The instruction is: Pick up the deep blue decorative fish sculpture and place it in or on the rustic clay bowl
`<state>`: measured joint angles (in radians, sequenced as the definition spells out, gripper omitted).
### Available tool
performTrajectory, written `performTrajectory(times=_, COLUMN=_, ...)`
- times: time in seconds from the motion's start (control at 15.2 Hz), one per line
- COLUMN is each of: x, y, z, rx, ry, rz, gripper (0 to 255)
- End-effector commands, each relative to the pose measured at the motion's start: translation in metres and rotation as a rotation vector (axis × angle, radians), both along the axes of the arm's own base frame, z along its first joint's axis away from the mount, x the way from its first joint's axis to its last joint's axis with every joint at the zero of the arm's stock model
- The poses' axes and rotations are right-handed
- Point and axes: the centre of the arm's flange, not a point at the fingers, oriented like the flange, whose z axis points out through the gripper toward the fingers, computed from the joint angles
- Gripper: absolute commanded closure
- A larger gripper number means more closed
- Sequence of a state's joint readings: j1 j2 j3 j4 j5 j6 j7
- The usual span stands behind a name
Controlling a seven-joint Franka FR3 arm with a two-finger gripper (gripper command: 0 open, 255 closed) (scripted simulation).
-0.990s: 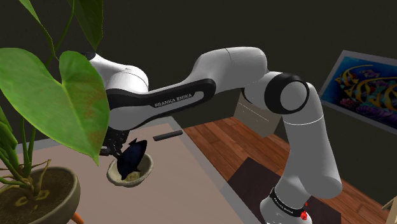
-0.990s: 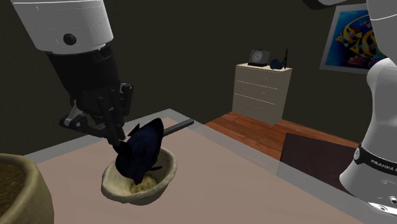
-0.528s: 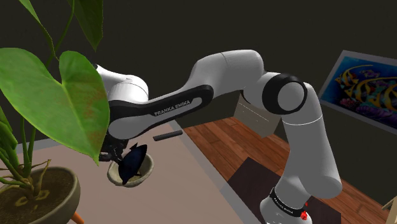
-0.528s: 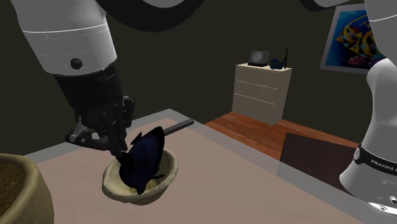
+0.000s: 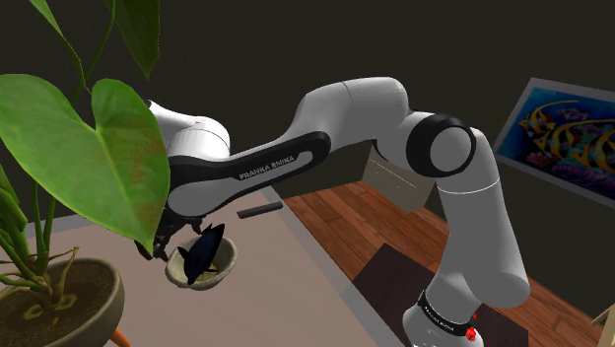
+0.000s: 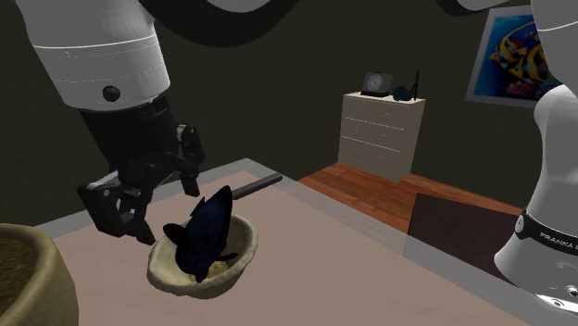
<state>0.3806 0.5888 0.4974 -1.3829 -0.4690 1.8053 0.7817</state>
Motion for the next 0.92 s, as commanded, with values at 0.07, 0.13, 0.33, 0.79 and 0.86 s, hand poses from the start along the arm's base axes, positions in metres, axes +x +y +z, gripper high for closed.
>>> performTrajectory(times=0.07, x=0.0, y=0.0, z=0.0, rx=0.0, ry=0.0, rz=0.0, gripper=0)
performTrajectory(times=0.13, x=-0.001, y=0.002, z=0.013, rx=0.0, ry=0.0, rz=0.0, gripper=0)
performTrajectory(times=0.33, x=-0.004, y=0.009, z=0.049, rx=0.0, ry=0.0, rz=0.0, gripper=0)
performTrajectory(times=0.79, x=-0.004, y=0.009, z=0.049, rx=0.0, ry=0.0, rz=0.0, gripper=0)
performTrajectory(times=0.86, x=-0.004, y=0.009, z=0.049, rx=0.0, ry=0.0, rz=0.0, gripper=0)
